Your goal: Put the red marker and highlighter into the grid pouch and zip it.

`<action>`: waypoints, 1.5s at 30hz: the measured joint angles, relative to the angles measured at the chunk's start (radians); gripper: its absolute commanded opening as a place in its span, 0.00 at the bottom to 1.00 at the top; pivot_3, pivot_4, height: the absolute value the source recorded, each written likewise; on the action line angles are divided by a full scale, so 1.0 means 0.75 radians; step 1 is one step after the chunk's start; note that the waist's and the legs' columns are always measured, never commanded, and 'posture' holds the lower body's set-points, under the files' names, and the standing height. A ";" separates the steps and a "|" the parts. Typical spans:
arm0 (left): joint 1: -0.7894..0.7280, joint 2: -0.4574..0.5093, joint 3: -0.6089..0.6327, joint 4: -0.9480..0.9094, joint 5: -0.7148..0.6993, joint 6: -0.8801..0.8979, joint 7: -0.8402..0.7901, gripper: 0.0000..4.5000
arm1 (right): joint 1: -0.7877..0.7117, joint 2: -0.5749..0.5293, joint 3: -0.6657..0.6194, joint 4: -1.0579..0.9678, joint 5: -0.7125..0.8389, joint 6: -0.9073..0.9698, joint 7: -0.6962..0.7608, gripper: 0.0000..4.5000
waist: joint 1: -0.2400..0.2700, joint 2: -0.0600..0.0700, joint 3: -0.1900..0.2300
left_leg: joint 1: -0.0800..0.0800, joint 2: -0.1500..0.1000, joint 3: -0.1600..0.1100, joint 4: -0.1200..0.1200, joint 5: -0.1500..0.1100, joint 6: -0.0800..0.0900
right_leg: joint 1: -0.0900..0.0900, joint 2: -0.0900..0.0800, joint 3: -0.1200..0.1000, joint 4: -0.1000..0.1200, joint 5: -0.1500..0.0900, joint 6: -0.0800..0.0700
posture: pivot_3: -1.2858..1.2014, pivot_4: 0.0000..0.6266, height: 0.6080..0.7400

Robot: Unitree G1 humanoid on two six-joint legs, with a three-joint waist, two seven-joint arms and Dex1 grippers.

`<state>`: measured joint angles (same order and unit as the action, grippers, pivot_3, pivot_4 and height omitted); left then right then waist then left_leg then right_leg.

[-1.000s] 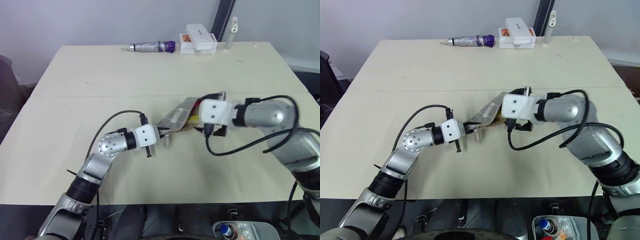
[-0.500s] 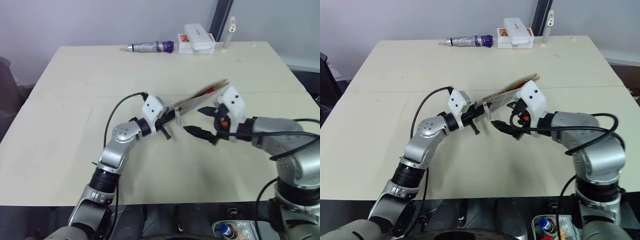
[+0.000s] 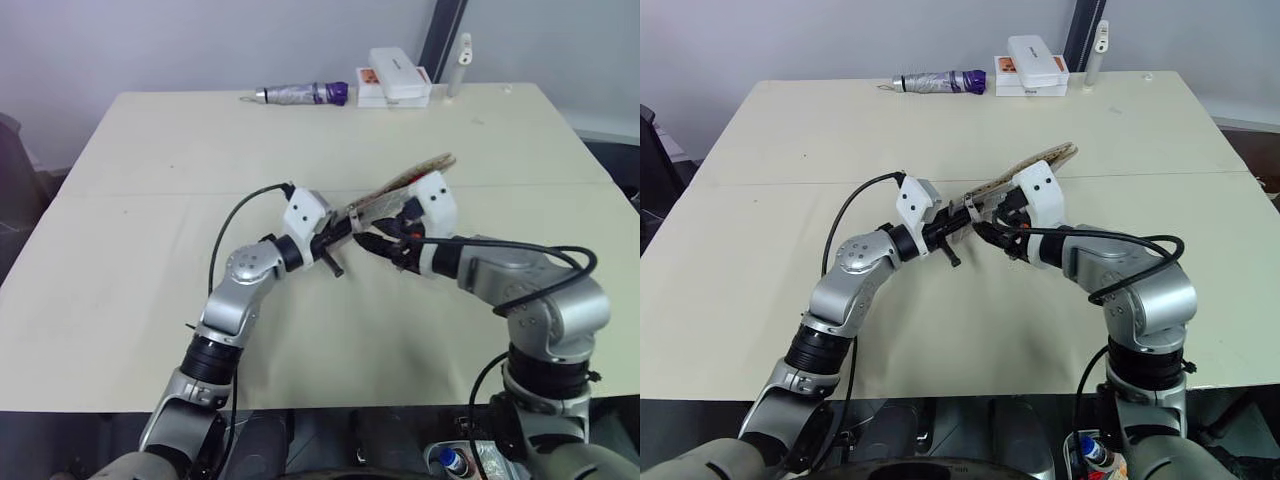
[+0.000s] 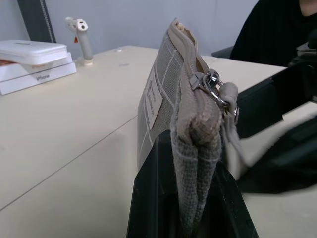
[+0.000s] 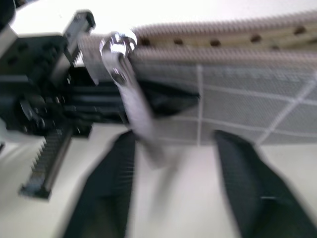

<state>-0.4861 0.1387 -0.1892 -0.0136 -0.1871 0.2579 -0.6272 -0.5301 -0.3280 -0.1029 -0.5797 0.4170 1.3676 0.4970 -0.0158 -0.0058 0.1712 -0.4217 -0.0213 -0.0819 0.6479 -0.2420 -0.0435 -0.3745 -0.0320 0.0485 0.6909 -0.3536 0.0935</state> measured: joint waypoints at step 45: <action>0.465 0.430 0.287 -0.453 -0.286 0.285 -0.037 0.78 | 0.223 -0.658 -0.158 0.630 -0.008 -0.919 0.347 1.00 | 0.000 0.001 0.001 | 0.001 0.002 0.001 -0.001 -0.001 0.002 | 0.002 -0.002 0.001 -0.004 0.000 0.000 | 0.52 0.24 1.00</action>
<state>-0.1376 0.4612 0.0261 -0.3530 -0.4016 0.4718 -0.6549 -0.3626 -0.8217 -0.2216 -0.1071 0.4113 0.6784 0.7571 -0.0161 -0.0055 0.1720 -0.4208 -0.0201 -0.0812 0.6469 -0.2430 -0.0418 -0.3728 -0.0335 0.0489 0.6882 -0.3537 0.0934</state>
